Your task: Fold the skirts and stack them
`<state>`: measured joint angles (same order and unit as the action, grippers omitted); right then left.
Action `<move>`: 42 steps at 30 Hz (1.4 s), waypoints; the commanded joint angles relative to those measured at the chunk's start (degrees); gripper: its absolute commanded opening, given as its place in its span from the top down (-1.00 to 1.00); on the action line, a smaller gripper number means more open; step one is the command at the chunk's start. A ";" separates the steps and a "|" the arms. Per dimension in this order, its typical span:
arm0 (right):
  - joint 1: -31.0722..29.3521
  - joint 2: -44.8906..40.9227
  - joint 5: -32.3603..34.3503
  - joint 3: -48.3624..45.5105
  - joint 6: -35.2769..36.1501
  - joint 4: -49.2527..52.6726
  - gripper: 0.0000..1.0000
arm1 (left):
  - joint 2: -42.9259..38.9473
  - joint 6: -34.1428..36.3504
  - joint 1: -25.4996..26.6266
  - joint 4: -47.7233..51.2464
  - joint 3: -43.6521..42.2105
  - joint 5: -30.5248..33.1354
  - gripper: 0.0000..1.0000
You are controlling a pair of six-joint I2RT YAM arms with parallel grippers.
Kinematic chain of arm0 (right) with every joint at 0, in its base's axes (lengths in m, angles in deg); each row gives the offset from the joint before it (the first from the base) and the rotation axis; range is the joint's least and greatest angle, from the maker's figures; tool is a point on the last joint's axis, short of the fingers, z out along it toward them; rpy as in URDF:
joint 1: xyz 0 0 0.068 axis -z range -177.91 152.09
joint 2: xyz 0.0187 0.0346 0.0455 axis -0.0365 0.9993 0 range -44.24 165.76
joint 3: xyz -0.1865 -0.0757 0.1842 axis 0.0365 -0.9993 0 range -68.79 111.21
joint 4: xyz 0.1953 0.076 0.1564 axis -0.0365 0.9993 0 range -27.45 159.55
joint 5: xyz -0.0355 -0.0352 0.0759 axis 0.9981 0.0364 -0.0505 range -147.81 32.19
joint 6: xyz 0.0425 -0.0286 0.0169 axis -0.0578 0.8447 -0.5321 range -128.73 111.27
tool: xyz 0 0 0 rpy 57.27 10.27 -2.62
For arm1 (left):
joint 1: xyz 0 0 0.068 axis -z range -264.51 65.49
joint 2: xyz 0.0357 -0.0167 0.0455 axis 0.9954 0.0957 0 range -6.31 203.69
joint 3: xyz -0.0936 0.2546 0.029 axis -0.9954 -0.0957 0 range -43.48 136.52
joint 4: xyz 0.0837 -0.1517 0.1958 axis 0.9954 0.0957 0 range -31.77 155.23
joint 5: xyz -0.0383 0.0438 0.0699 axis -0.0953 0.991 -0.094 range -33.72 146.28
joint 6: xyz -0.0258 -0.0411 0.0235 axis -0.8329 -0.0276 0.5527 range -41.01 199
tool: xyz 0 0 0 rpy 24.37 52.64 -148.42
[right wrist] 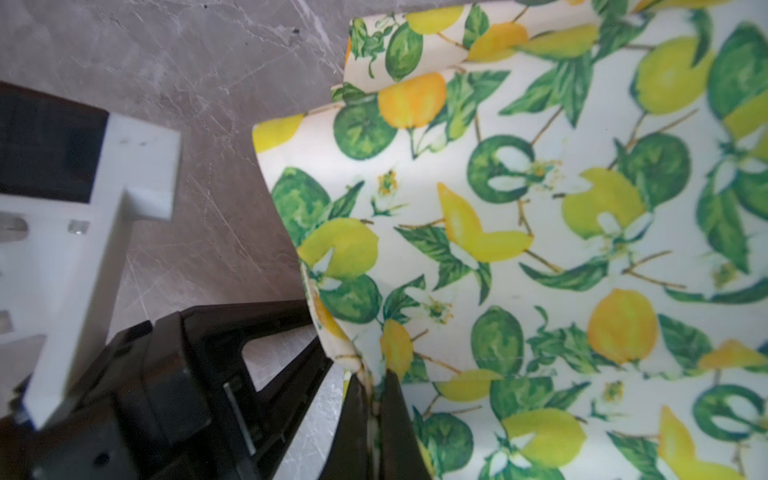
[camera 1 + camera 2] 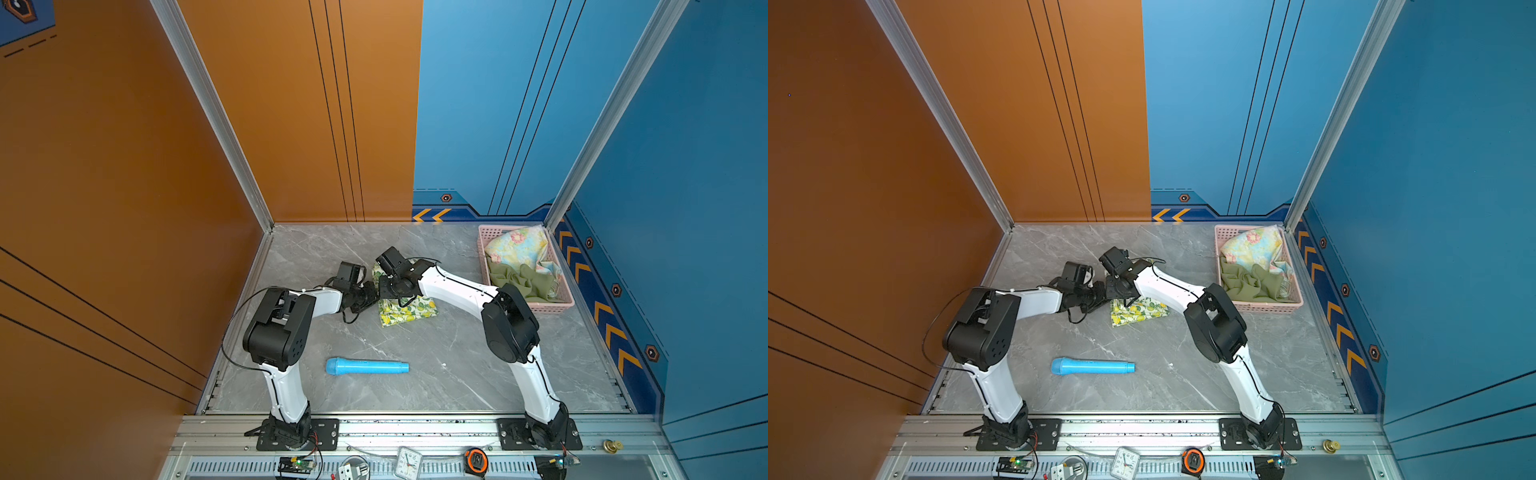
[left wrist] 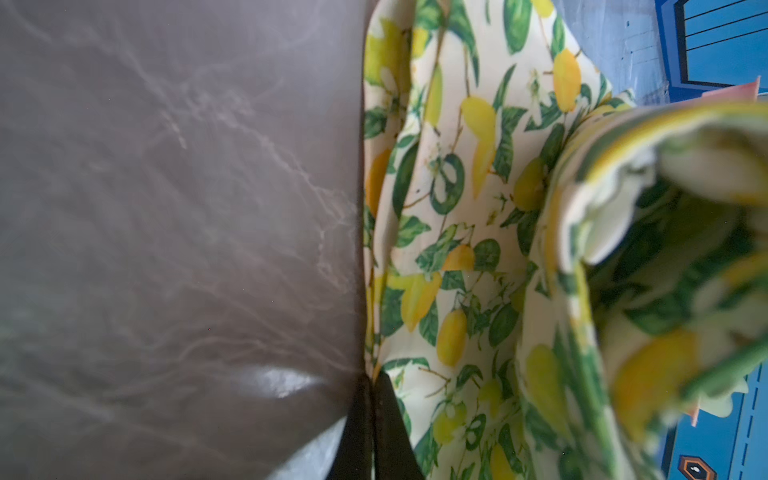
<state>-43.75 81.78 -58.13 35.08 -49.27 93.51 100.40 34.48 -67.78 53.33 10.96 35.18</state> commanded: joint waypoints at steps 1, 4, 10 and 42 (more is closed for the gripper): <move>-0.42 2.51 -3.45 -0.61 -4.65 -3.71 1.00 | 2.17 0.13 0.81 6.10 -2.39 1.43 1.00; -0.40 3.81 -4.29 -0.58 -5.42 -3.80 0.81 | 2.09 0.08 0.74 6.12 -2.46 1.60 1.00; 1.22 1.80 -5.53 -4.49 -6.05 -6.52 0.13 | 2.00 0.08 0.34 6.24 -2.48 1.75 1.00; 13.29 -14.08 0.31 -19.93 -0.68 -12.10 -0.15 | -5.01 8.18 4.84 21.38 12.62 11.08 0.28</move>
<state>-30.20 70.22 -60.18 16.72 -52.00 80.53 96.14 40.21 -64.98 71.82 21.14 44.22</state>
